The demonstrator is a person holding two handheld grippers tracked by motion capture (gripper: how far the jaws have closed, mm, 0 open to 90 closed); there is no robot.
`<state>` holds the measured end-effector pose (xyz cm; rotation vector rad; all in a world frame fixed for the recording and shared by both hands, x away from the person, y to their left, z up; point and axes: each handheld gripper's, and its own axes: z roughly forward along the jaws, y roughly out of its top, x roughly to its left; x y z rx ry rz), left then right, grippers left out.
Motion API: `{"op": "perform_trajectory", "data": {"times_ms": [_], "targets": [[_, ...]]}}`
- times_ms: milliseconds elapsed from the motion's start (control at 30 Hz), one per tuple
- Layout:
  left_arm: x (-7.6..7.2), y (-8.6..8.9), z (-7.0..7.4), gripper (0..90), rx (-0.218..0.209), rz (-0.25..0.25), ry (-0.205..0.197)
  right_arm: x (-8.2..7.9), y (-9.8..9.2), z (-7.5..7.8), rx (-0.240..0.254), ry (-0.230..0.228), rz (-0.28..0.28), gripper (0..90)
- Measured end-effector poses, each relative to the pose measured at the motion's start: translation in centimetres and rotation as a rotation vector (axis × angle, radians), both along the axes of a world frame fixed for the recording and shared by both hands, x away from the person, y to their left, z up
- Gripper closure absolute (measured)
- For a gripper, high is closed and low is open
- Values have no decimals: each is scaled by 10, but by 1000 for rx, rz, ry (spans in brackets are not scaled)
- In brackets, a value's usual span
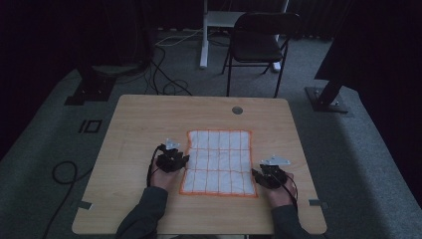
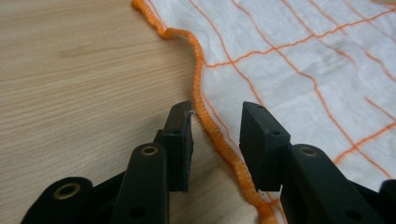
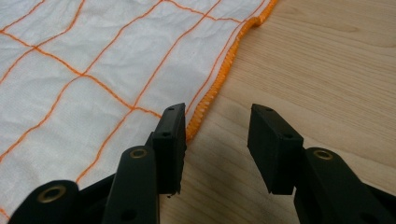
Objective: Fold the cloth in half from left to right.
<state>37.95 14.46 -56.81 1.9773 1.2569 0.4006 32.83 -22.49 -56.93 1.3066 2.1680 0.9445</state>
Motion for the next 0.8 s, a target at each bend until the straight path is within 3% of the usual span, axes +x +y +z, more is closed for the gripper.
{"op": "perform_trajectory", "data": {"times_ms": [267, 433, 467, 567, 800], "targets": [[3, -1, -2, 651, -20, -5, 11, 2, 1, -4, -9, 13, 5, 566], [3, -3, -3, 739, -36, -14, 18, 3, 2, -4, -10, 15, 2, 566], [2, -5, -4, 806, -27, -13, 14, 3, 2, -4, -11, 16, 2, 566], [3, -5, -3, 881, -28, -18, 23, 3, 2, -4, -11, 16, 2, 566], [1, -9, 8, 893, -38, -39, 4, 3, 1, -4, -10, 15, 2, 566]]}}
